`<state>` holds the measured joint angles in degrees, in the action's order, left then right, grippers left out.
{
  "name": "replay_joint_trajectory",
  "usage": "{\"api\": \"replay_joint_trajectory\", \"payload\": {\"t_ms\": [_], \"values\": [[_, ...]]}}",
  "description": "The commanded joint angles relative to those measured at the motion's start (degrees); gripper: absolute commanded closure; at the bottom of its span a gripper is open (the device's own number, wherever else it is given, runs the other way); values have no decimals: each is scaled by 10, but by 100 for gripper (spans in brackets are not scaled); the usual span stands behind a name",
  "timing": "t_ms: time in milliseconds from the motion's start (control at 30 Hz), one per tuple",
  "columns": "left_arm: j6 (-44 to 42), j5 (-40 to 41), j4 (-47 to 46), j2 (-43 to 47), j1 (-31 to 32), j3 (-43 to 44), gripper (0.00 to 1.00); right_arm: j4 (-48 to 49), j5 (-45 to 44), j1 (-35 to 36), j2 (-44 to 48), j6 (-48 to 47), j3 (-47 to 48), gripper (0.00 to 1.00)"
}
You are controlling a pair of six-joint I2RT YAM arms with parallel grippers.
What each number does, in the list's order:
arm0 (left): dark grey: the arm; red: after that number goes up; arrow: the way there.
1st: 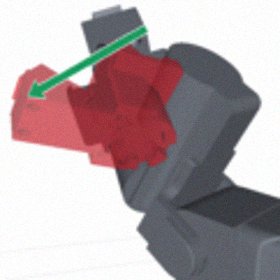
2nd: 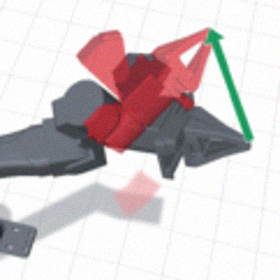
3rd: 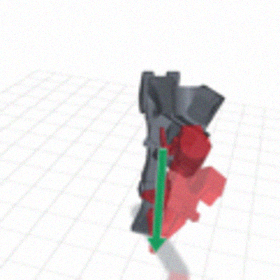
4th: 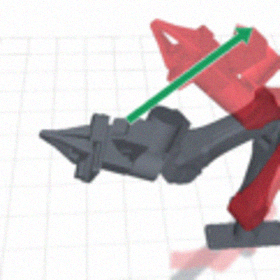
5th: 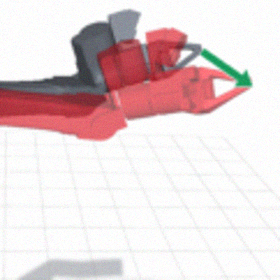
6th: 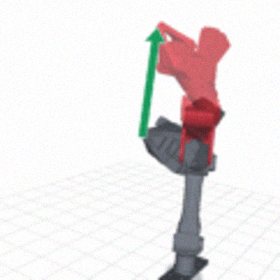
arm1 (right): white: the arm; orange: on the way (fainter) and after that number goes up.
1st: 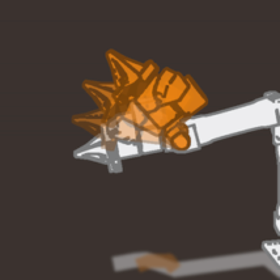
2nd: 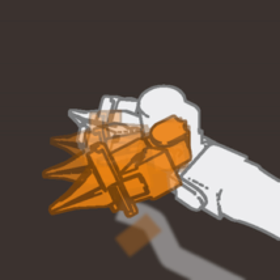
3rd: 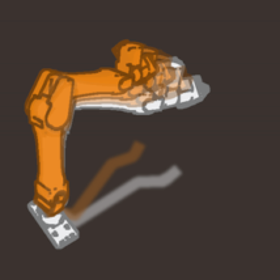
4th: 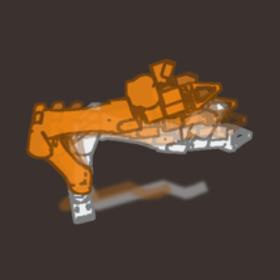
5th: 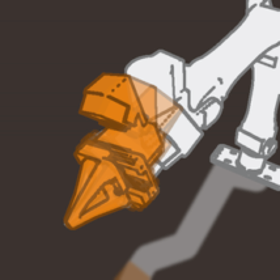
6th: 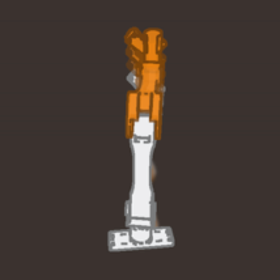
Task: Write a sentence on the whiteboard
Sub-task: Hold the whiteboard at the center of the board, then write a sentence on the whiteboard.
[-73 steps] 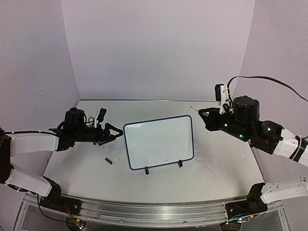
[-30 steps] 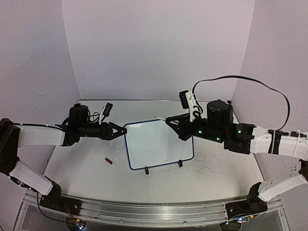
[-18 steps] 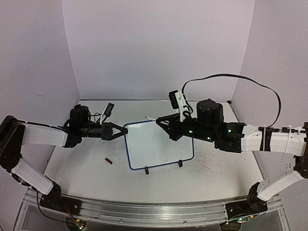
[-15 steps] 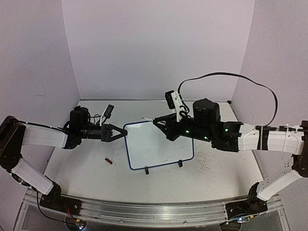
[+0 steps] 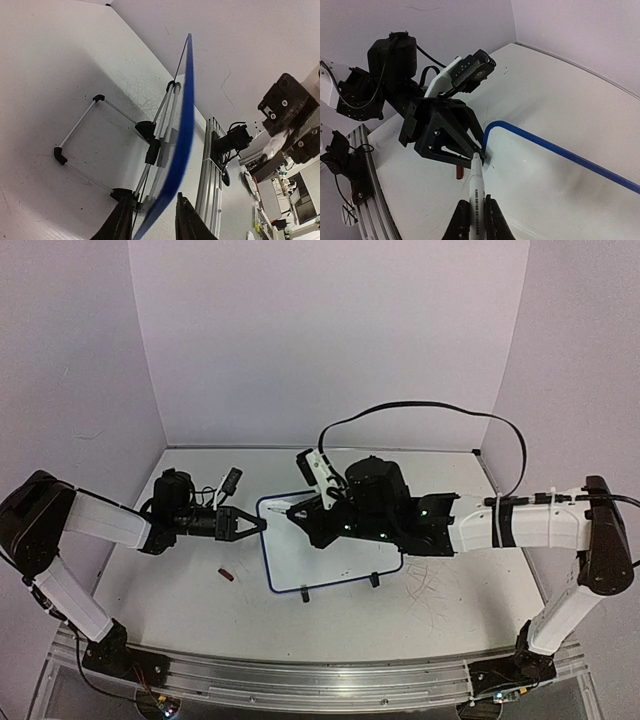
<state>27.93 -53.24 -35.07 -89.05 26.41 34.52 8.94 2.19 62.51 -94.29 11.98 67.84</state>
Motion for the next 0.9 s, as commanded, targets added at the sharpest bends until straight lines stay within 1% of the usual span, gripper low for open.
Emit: {"api": "replay_joint_trajectory", "payload": {"t_ms": [0,200,567,867], "values": [[-19,-26,-34,-19,-1,23,81,-8,-53,10,-23,8,37,100],[-45,-31,-35,-2,-1,15,89,-8,-64,15,-29,8,38,100],[-69,-27,-35,6,-1,9,99,-8,-99,25,-47,11,54,100],[-101,-5,-35,24,-1,-12,100,-6,-110,30,-51,16,58,100]]}}
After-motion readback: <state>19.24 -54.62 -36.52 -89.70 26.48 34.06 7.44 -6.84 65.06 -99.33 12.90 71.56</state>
